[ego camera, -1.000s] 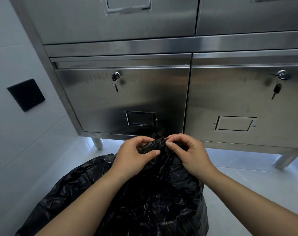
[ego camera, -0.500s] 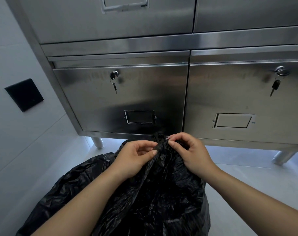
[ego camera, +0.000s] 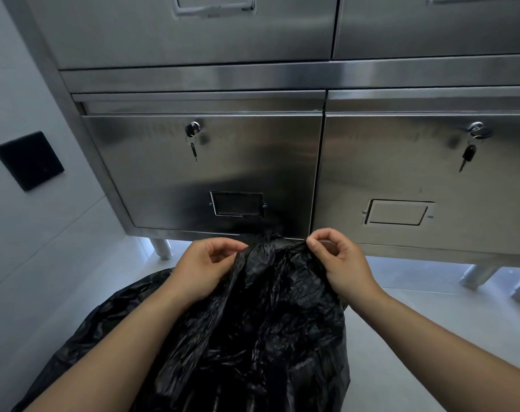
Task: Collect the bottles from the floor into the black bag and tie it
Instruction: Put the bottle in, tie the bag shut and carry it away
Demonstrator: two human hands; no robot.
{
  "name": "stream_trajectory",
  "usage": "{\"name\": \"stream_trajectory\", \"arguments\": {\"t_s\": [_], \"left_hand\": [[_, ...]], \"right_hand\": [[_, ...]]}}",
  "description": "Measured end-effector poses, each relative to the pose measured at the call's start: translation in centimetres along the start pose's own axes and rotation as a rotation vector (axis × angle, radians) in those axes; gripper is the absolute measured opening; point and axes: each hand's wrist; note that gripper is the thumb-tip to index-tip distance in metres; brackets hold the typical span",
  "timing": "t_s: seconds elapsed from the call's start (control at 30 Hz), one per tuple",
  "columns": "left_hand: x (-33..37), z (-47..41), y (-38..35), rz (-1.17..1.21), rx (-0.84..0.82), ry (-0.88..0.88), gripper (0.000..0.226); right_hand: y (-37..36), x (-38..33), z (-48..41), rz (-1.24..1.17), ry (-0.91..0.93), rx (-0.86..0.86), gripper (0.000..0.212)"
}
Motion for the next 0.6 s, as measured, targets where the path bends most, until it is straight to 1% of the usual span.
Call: {"name": "stream_trajectory", "arguments": {"t_s": [0.13, 0.3, 0.47, 0.53, 0.6], "left_hand": [[-0.3, 0.3, -0.9, -0.042, 0.07, -0.032, 0.019], [-0.9, 0.4, -1.5, -0.109, 0.156, -0.013, 0.016], [-1.7, 0.2, -2.4, -0.099, 0.186, 0.032, 0.016], [-1.9, 0.1, -2.8, -0.115, 0.176, 0.028, 0.016], [-2.0, 0.0, -3.0, -0.12, 0.166, 0.019, 0.018]], "right_hand": [[-0.1, 0.0, 0.4, 0.195, 0.12, -0.027, 0.016], [-0.6, 0.3, 1.0, 0.239, 0.04, -0.081, 0.004], [-1.9, 0.3, 2.0, 0.259, 0.082, -0.013, 0.029], [-2.3, 0.3, 2.1, 0.292, 0.076, 0.018, 0.031], [-2.4, 0.3, 2.2, 0.333, 0.053, 0.045, 0.027]]}}
Point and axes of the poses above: each hand's wrist, its own z-axis away from the middle knuckle, its own y-axis out of the back of the hand, x = y × z, and after that the axes turned 7 degrees about -z, right-handed
